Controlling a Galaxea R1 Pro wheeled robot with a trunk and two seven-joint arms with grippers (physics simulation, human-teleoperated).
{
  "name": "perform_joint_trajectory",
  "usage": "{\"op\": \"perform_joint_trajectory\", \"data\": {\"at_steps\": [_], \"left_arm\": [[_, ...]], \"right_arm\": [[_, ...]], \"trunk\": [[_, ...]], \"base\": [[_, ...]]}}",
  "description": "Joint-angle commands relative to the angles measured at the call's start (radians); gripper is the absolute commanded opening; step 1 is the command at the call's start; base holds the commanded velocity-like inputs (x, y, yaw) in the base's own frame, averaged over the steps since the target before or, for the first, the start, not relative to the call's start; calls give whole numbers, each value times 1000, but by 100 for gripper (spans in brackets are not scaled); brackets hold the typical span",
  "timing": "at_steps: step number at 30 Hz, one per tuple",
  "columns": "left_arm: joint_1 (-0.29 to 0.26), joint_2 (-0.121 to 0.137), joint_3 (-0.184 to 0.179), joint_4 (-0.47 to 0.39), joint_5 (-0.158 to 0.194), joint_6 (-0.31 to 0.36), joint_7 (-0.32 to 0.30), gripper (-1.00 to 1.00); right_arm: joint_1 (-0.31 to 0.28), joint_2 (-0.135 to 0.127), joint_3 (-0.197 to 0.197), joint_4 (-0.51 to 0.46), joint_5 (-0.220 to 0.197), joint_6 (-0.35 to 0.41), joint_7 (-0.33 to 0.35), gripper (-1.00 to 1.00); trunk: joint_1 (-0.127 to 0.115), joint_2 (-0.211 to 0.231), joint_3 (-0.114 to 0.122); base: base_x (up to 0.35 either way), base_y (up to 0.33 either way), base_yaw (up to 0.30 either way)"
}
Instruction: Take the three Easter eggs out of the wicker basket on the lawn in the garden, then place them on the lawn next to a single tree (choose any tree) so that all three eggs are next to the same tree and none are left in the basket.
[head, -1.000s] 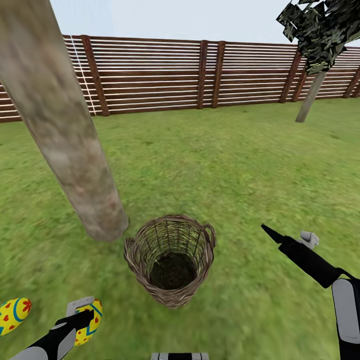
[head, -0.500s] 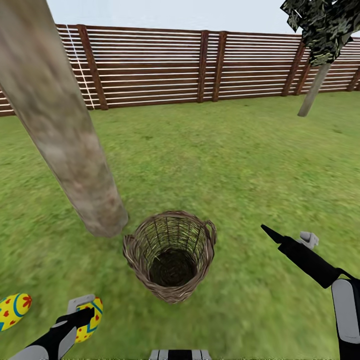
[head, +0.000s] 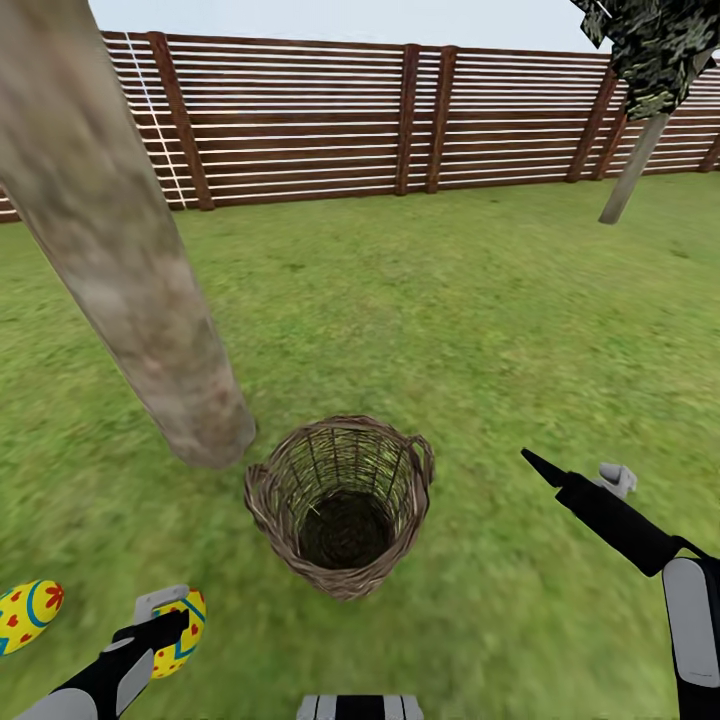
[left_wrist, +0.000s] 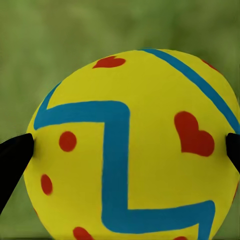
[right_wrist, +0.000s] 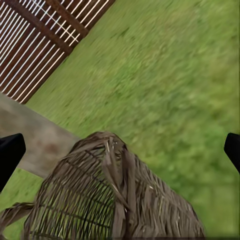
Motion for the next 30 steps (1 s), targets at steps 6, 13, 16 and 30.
{"op": "perform_joint_trajectory", "data": {"at_steps": [6,13,16,30], "left_arm": [[-1,0,3,1,6,-4,0,-100],[-1,0,0,1,6,-4,-2,-100],[-1,0,-1,1,6,-4,-2,-100],[-1,0,-4,1,5,-21,-2,-100]], "right_arm": [[0,0,-1,0,-3,6,2,100],[0,0,-1,-1,-2,6,2,100],[-1,0,-1,-1,-3,6,2,100],[-1,0,-1,-2,-3,6,2,100]], "trunk": [[2,-1,-16],[4,-3,-39],[5,-3,-43],[9,-5,-78]], "base": [[0,0,0],[0,0,0],[0,0,0],[0,0,0]]}}
